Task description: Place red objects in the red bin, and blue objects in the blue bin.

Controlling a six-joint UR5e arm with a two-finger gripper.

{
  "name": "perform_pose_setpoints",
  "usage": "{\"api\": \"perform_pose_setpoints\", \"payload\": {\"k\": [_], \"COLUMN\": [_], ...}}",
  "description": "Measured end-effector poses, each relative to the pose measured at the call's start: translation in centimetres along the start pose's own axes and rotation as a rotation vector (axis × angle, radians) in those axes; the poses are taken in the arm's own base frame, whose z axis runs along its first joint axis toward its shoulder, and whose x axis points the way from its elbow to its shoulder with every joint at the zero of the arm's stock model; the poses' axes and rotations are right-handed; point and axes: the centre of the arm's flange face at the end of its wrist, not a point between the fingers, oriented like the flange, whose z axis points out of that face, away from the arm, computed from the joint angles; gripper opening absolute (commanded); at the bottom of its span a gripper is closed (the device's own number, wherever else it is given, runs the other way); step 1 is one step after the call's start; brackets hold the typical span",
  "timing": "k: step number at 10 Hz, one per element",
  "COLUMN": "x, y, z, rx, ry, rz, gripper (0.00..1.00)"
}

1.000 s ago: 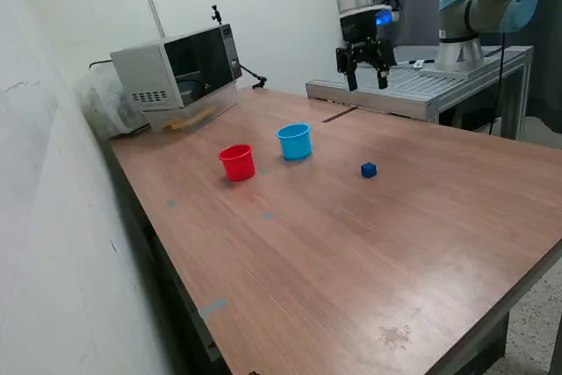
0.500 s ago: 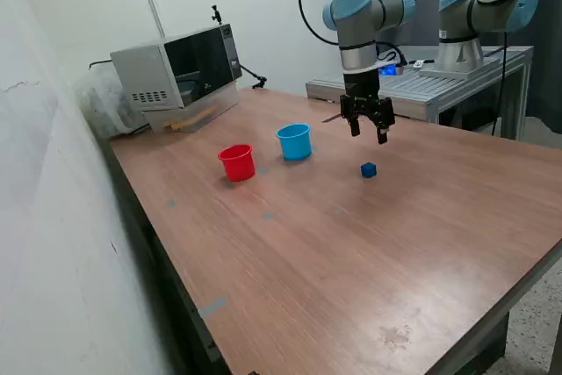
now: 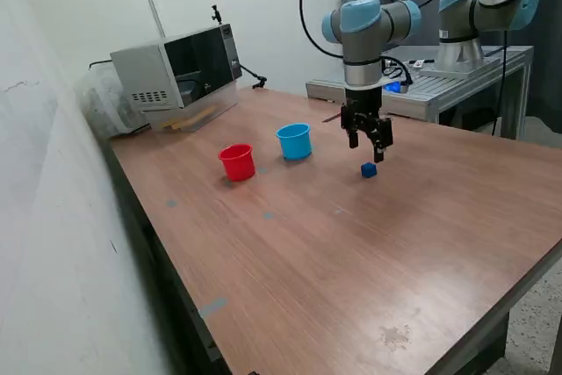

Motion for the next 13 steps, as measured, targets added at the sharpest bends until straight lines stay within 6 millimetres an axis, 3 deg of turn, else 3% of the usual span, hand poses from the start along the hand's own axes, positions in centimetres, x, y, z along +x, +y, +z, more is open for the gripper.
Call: {"api": "perform_pose_setpoints", "payload": {"k": [7, 8, 13], "x": [-0.5, -0.5, -0.4], "y": [0.5, 0.4, -0.1], "z": [2.2, 2.3, 2.8], "rx": [0.032, 0.034, 0.052], "ry": [-0.003, -0.003, -0.006], "rz": [0.030, 0.031, 0.026], "gripper": [1.00, 0.00, 0.00]}}
